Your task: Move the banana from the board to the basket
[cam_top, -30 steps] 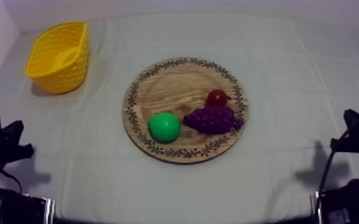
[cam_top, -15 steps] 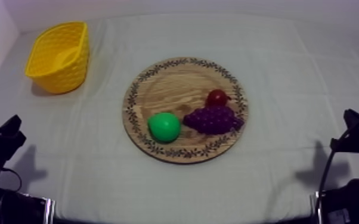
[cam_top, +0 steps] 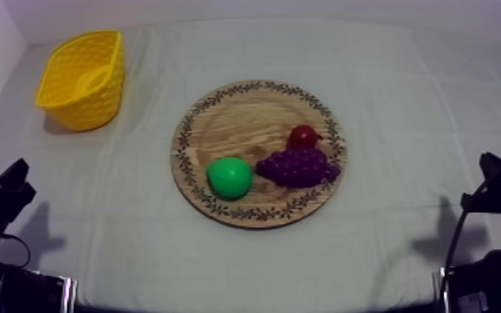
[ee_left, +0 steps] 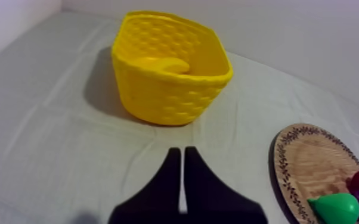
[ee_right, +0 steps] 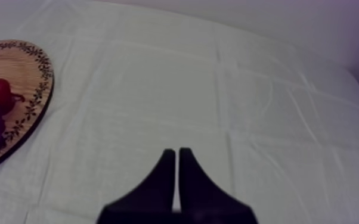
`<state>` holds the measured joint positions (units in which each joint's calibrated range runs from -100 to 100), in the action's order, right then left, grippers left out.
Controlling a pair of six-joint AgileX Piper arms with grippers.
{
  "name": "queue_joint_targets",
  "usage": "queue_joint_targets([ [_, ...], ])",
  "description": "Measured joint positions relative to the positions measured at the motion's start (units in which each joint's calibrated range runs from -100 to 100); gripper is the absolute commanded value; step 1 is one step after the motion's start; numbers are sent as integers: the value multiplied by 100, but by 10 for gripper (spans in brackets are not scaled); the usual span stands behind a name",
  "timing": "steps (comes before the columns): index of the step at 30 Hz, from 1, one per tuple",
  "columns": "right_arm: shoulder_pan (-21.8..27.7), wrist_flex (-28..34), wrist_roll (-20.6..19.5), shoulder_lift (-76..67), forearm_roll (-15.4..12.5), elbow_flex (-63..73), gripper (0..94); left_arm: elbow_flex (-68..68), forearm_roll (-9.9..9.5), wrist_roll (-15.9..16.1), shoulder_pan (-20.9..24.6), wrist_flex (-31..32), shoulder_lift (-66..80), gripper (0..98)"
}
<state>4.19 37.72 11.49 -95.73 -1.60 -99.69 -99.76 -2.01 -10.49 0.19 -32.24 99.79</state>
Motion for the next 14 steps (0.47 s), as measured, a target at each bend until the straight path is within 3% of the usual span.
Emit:
queue_joint_targets([
  [14,0,2,0,0,0,0,3,0,0,0,0,2,0,1],
])
